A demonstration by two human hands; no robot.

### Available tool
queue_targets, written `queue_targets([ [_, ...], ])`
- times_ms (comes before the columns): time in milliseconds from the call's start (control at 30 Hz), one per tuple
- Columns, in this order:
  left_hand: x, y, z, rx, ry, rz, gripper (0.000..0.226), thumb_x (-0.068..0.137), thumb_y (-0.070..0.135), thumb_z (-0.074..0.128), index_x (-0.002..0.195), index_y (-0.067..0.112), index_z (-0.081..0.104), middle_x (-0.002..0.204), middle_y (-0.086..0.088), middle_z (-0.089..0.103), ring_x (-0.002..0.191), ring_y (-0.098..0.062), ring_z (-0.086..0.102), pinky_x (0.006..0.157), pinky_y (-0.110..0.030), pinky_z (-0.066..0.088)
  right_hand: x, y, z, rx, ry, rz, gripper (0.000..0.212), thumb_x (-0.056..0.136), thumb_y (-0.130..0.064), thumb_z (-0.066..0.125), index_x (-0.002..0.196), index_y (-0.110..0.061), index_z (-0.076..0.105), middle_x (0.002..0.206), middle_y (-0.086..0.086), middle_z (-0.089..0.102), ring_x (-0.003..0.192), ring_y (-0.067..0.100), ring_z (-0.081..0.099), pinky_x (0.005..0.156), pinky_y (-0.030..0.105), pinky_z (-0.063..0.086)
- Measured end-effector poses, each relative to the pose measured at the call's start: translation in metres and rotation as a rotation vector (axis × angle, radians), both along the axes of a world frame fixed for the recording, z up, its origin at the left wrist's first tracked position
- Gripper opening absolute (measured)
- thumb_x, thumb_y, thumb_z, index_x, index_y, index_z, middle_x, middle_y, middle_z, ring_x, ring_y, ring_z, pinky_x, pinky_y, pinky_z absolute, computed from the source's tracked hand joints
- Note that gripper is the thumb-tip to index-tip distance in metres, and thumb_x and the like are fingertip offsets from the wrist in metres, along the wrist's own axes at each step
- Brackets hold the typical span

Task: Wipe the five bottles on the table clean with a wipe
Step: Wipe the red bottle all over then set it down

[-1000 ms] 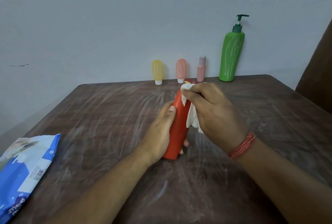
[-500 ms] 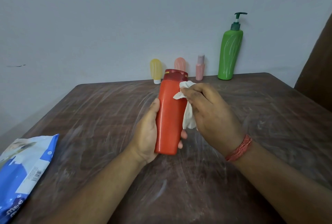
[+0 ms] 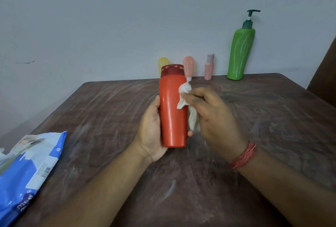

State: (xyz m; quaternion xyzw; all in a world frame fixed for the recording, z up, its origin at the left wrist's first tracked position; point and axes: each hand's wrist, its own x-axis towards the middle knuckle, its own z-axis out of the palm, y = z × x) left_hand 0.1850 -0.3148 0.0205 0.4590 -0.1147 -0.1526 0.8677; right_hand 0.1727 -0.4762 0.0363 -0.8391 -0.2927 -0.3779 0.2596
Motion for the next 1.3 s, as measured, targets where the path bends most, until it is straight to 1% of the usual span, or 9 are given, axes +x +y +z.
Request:
queue_targets([
  [100, -0.001, -0.008, -0.004, 0.025, 0.031, 0.049, 0.057, 0.104, 0.058, 0.035, 0.123, 0.019, 0.072, 0.107, -0.012, 0.073, 0.087, -0.023, 0.072, 0.073, -0.040, 0.059, -0.003, -0.004, 0.008, 0.034, 0.075, -0.047, 0.045, 0.098, -0.016, 0.034, 0.132, -0.002, 0.061, 0.127, 0.011, 0.058, 0.116, 0.013, 0.052, 0.102, 0.013, 0.039],
  [200, 0.001, -0.004, -0.004, -0.020, 0.087, 0.131, 0.057, 0.103, 0.056, 0.038, 0.126, 0.016, 0.071, 0.112, -0.012, 0.073, 0.090, -0.022, 0.073, 0.073, -0.037, 0.060, -0.006, 0.002, 0.001, 0.038, 0.154, 0.032, 0.038, 0.099, -0.016, 0.041, 0.126, -0.003, 0.065, 0.115, 0.007, 0.060, 0.101, 0.010, 0.057, 0.090, 0.017, 0.046],
  [400, 0.010, 0.010, 0.000, -0.161, 0.212, 0.197, 0.069, 0.100, 0.061, 0.036, 0.099, 0.009, 0.081, 0.100, -0.011, 0.074, 0.087, -0.023, 0.073, 0.080, -0.038, 0.060, -0.008, 0.009, -0.009, -0.134, 0.157, 0.164, 0.022, 0.095, -0.008, 0.059, 0.113, -0.007, 0.073, 0.103, 0.004, 0.065, 0.093, 0.008, 0.062, 0.082, 0.013, 0.048],
  [567, 0.011, 0.005, -0.004, -0.125, 0.215, 0.131, 0.072, 0.100, 0.062, 0.035, 0.103, 0.005, 0.079, 0.102, -0.011, 0.073, 0.090, -0.022, 0.072, 0.083, -0.036, 0.059, -0.009, 0.015, -0.013, -0.257, 0.091, 0.192, 0.025, 0.094, -0.016, 0.053, 0.106, -0.011, 0.074, 0.098, 0.005, 0.066, 0.087, 0.019, 0.066, 0.074, 0.035, 0.057],
  [667, 0.003, -0.006, -0.006, -0.058, 0.182, 0.052, 0.063, 0.101, 0.059, 0.040, 0.110, 0.007, 0.075, 0.102, -0.013, 0.072, 0.095, -0.024, 0.072, 0.087, -0.037, 0.058, -0.007, 0.017, -0.007, -0.251, 0.022, 0.118, 0.020, 0.090, -0.017, 0.062, 0.106, -0.013, 0.072, 0.096, 0.002, 0.061, 0.088, 0.019, 0.060, 0.073, 0.036, 0.055],
  [833, -0.005, -0.022, -0.010, 0.010, 0.108, 0.021, 0.059, 0.103, 0.053, 0.040, 0.133, 0.010, 0.065, 0.129, -0.019, 0.066, 0.119, -0.030, 0.065, 0.103, -0.045, 0.052, 0.003, 0.006, 0.006, -0.132, -0.019, -0.113, 0.034, 0.095, -0.022, 0.047, 0.115, -0.005, 0.069, 0.108, 0.007, 0.061, 0.099, 0.021, 0.057, 0.085, 0.036, 0.053],
  [1000, 0.007, 0.002, -0.003, -0.064, 0.192, 0.098, 0.064, 0.099, 0.061, 0.040, 0.100, 0.010, 0.079, 0.094, -0.011, 0.073, 0.085, -0.023, 0.073, 0.078, -0.035, 0.060, -0.007, 0.007, -0.006, -0.477, -0.015, 0.115, 0.048, 0.083, -0.007, 0.073, 0.129, -0.013, 0.062, 0.133, 0.004, 0.056, 0.116, 0.022, 0.052, 0.099, 0.030, 0.045],
  [1100, 0.013, 0.014, 0.002, -0.125, 0.221, 0.115, 0.072, 0.098, 0.066, 0.037, 0.093, 0.009, 0.080, 0.090, -0.010, 0.072, 0.079, -0.022, 0.071, 0.081, -0.035, 0.055, -0.008, 0.008, -0.005, -0.514, -0.027, 0.281, 0.035, 0.090, -0.005, 0.069, 0.125, -0.008, 0.066, 0.128, 0.006, 0.062, 0.112, 0.024, 0.060, 0.098, 0.036, 0.052],
  [1300, -0.009, -0.018, -0.001, 0.002, 0.150, -0.035, 0.061, 0.103, 0.053, 0.041, 0.138, 0.005, 0.059, 0.116, -0.016, 0.065, 0.106, -0.027, 0.064, 0.091, -0.041, 0.053, 0.000, -0.008, 0.007, -0.226, -0.060, 0.067, 0.032, 0.095, -0.012, 0.050, 0.119, -0.005, 0.070, 0.121, 0.010, 0.066, 0.111, 0.025, 0.060, 0.101, 0.034, 0.048],
])
